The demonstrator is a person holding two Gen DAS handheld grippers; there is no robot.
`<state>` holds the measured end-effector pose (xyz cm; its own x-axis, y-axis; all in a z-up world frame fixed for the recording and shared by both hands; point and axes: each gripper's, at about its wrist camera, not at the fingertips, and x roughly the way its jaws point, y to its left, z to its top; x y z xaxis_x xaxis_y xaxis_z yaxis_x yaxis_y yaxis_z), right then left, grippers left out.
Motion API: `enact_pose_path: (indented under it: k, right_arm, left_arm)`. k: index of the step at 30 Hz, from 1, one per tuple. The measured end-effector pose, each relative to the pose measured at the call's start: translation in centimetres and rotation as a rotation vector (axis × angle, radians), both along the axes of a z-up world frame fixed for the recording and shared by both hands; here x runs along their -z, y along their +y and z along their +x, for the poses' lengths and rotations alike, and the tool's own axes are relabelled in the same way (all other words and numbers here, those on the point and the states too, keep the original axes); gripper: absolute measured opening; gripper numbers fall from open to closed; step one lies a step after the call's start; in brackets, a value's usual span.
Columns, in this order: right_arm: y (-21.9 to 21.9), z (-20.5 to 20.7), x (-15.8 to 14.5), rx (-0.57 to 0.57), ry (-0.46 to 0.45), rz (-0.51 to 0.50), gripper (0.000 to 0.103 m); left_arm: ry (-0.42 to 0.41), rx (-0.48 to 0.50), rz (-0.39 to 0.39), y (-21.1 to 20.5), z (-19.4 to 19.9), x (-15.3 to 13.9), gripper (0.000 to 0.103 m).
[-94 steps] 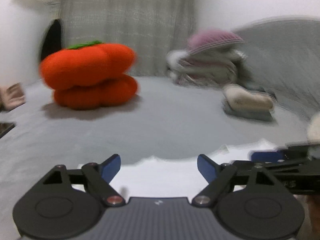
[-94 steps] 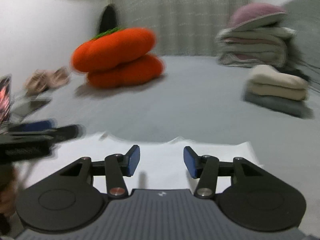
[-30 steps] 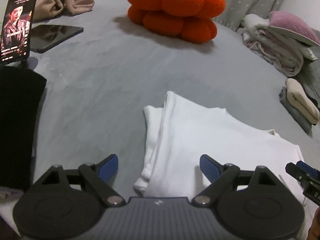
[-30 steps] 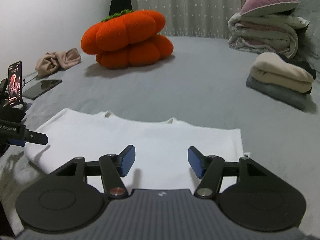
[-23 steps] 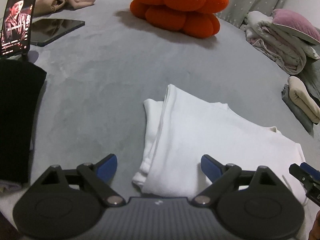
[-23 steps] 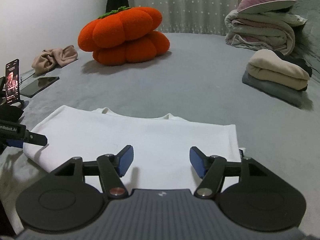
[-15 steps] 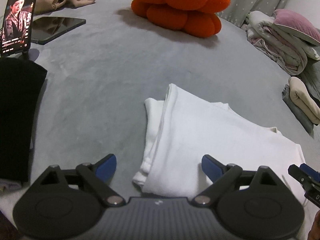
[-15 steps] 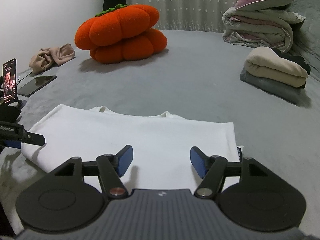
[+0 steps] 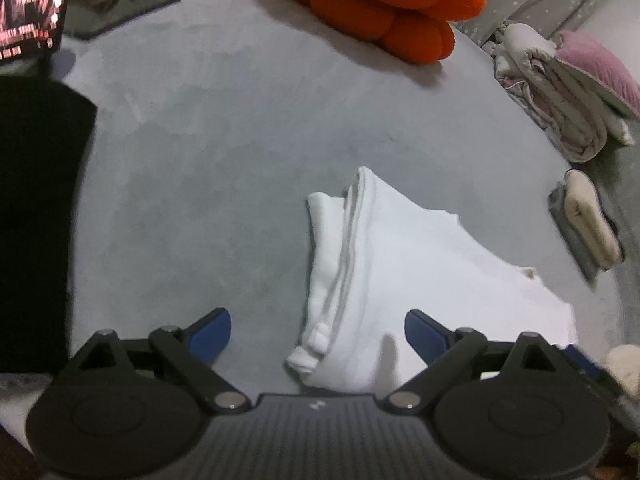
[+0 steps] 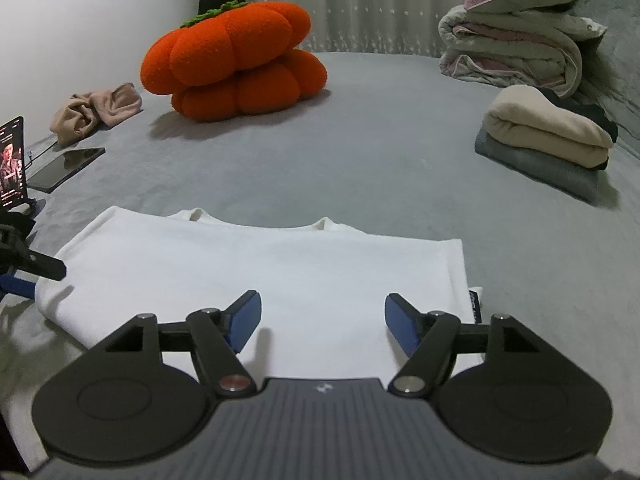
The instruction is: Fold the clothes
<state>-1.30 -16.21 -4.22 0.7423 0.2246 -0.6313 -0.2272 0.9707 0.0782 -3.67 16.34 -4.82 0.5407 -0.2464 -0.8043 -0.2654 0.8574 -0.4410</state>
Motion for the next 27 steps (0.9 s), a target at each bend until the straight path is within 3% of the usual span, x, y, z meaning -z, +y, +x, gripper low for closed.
enact_pose_path:
  k: [6, 13, 19, 22, 25, 27]
  right_arm:
    - [0.3, 0.0, 0.3, -0.016, 0.012, -0.001, 0.072]
    - [-0.2, 0.1, 0.2, -0.062, 0.047, 0.1, 0.069]
    - [0.1, 0.6, 0.1, -0.084, 0.085, 0.219, 0.047]
    - [0.2, 0.9, 0.2, -0.099, 0.123, 0.286, 0.044]
    - [0.3, 1.3, 0.2, -0.119, 0.164, 0.351, 0.043]
    - [0.4, 1.5, 0.3, -0.134, 0.195, 0.386, 0.043]
  left_arm:
    - [0.003, -0.002, -0.194, 1.3, 0.9, 1.2, 0.078]
    - [0.007, -0.008, -0.379, 2.1, 2.3, 3.2, 0.075]
    - [0.006, 0.014, -0.446, 2.2, 2.8, 4.1, 0.074]
    - [0.007, 0.019, -0.452, 2.3, 2.8, 4.2, 0.064]
    - [0.008, 0.024, -0.458, 2.4, 2.9, 4.3, 0.047]
    - [0.012, 0.024, -0.451, 2.7, 2.8, 4.3, 0.03]
